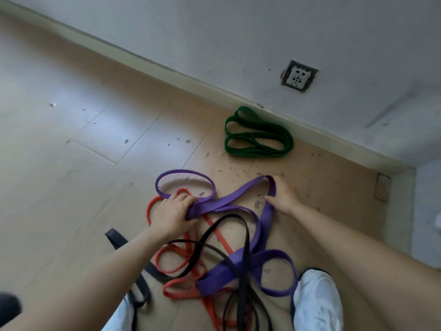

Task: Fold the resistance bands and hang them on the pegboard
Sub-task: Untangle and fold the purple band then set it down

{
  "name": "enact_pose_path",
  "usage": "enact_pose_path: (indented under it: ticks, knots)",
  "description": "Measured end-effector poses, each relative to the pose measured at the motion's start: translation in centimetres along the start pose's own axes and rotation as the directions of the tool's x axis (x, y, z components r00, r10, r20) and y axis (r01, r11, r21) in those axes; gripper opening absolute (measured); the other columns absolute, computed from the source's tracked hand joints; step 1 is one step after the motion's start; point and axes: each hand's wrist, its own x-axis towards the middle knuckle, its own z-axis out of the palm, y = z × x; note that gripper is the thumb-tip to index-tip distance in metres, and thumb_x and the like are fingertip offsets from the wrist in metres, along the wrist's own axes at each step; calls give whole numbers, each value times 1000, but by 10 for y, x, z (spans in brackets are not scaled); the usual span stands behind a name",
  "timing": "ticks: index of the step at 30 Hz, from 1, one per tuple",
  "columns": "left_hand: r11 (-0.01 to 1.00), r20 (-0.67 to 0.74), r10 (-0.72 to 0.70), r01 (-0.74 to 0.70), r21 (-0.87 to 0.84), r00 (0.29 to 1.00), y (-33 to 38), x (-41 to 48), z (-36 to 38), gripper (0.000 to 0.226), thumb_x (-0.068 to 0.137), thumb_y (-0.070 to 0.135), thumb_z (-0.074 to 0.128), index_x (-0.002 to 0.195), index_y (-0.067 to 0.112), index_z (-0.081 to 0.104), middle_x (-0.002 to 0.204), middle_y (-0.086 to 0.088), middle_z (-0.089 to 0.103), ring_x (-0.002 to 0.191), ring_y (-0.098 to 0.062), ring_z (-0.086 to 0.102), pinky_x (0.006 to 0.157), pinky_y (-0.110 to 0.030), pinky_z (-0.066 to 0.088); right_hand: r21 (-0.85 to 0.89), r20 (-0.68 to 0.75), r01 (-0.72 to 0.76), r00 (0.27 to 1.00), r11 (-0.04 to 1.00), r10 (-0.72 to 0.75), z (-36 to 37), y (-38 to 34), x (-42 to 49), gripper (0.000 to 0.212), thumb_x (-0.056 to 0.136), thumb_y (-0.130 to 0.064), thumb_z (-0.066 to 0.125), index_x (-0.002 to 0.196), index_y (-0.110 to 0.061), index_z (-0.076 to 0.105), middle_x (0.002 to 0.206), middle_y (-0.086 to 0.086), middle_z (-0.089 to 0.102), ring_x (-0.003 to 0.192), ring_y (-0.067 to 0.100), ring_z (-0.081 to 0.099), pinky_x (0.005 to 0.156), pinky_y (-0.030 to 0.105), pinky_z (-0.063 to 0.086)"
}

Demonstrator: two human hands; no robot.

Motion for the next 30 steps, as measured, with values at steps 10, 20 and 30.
enact_pose_path:
  ticks: [10,20,30]
  knots:
    - [983,81,-134,122,138,988,-4,3,-19,22,92,32,58,111,31,67,114,0,69,109,-29,63,84,-37,51,236,217,90,966,968,-143,-18,-38,-14,15,96,-16,68,94,-2,72,87,12,74,77,20,67,73,33,55]
    - [1000,341,-12,17,-13,940,19,-52,-152,28,97,32,65,122,21,69,115,3,71,99,-17,64,84,-27,49,-48,601,313,768,948,-223,-114,-149,-103,12,94,-14,66,102,-6,72,88,8,70,78,19,68,63,25,57]
    - [784,78,200,-112,-611,977,113,-144,-289,42,83,31,62,123,20,69,124,0,71,117,-16,64,99,-32,50,325,288,374,836,869,-467,-223,-264,-227,6,93,-4,67,99,-1,66,91,16,73,83,27,77,70,30,62]
